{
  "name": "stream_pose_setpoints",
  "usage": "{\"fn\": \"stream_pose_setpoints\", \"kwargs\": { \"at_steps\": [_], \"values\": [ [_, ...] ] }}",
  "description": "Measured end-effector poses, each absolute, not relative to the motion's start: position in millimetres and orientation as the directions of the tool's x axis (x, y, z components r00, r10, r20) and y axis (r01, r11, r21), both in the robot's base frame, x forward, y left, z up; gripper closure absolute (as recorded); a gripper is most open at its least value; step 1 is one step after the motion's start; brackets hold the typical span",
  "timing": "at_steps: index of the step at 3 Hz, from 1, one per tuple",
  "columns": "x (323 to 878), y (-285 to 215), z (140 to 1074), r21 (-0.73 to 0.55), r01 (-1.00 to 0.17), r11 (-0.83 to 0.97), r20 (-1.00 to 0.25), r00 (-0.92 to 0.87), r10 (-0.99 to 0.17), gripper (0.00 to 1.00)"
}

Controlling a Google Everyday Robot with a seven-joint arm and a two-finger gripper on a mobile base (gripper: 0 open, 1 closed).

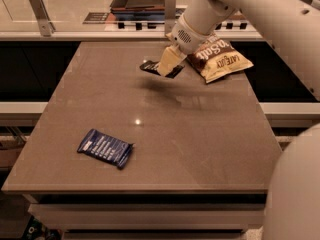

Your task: Move rxbar chocolate near rxbar blueberry

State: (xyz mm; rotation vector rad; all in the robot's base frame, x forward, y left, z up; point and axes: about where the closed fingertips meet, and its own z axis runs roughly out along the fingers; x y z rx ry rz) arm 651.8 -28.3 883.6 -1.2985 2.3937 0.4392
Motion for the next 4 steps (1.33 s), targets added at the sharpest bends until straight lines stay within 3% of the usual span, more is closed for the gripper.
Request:
{"fn": "stream_pose_setpoints", "kwargs": {
  "at_steps": [4],
  "values": [
    [552,-37,857,0.116,-0.788,0.605,-0.448,-0.585,-0.676,1.00]
  ]
}}
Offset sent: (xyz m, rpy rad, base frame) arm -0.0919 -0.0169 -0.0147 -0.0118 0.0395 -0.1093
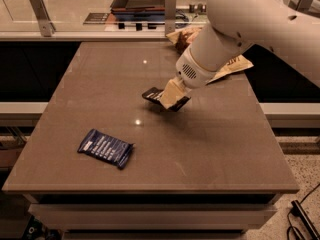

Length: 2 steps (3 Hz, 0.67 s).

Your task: Move rxbar chocolate near rxbar blueberry

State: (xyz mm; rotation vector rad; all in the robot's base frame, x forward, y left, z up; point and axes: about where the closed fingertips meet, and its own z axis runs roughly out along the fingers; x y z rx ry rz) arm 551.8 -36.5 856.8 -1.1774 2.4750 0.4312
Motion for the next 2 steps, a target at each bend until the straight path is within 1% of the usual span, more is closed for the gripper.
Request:
{"fn": "stream_pose_setpoints", "kwargs": {
  "at_steps": [2],
  "values": [
    [512,-27,834,0.111,-0.760,0.641,-0.477,-0.607,-0.636,1.00]
  ]
}}
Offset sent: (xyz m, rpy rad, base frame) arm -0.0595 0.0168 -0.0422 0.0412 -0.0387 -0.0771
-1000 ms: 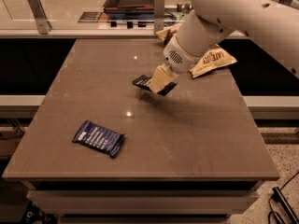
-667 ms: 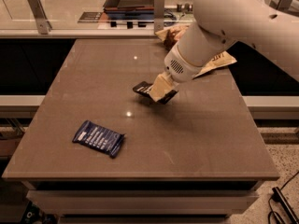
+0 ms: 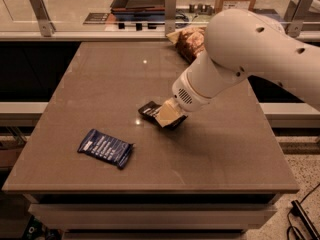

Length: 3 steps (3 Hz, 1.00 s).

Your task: Move rxbar chocolate near rxbar blueberry

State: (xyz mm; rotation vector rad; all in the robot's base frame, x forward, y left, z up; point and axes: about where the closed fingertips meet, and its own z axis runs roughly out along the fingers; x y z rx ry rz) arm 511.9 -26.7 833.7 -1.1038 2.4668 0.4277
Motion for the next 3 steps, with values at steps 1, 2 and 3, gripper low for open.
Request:
{"fn": "stream_pose_setpoints", "kwargs": {
  "at_steps": [1,2,3],
  "values": [
    [498.8,-19.5,819.6,0.113,-0.760,0.640,-0.490,-0.603,-0.629,1.00],
    [497.9,-18.5,823.5,0.114,-0.761,0.638,-0.491,-0.602,-0.630,1.00],
    [497.9,-18.5,823.9,0.114,-0.761,0.638,-0.491,-0.602,-0.630,1.00]
  ]
}}
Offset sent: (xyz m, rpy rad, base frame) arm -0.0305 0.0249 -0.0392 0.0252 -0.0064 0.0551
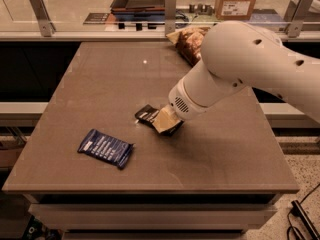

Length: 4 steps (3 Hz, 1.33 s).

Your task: Move rxbar chocolate near rxbar blueberry

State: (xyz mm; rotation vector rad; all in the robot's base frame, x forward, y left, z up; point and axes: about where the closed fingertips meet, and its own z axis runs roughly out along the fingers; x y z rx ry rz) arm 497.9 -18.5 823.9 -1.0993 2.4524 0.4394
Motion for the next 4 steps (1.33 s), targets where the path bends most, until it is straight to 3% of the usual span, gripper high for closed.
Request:
{"fn": "stream_pose_setpoints", "kwargs": {
  "at_steps": [1,2,4],
  "values": [
    [493.3,-10.4,821.0,0.118,-0.780,0.614,-0.488,-0.585,-0.648,1.00],
    [493.3,-10.4,825.2,0.118,-0.780,0.614,-0.488,-0.584,-0.648,0.82],
    [491.8,-8.9,826.9,0.114,-0.783,0.612,-0.489,-0.580,-0.651,0.36]
  ]
}}
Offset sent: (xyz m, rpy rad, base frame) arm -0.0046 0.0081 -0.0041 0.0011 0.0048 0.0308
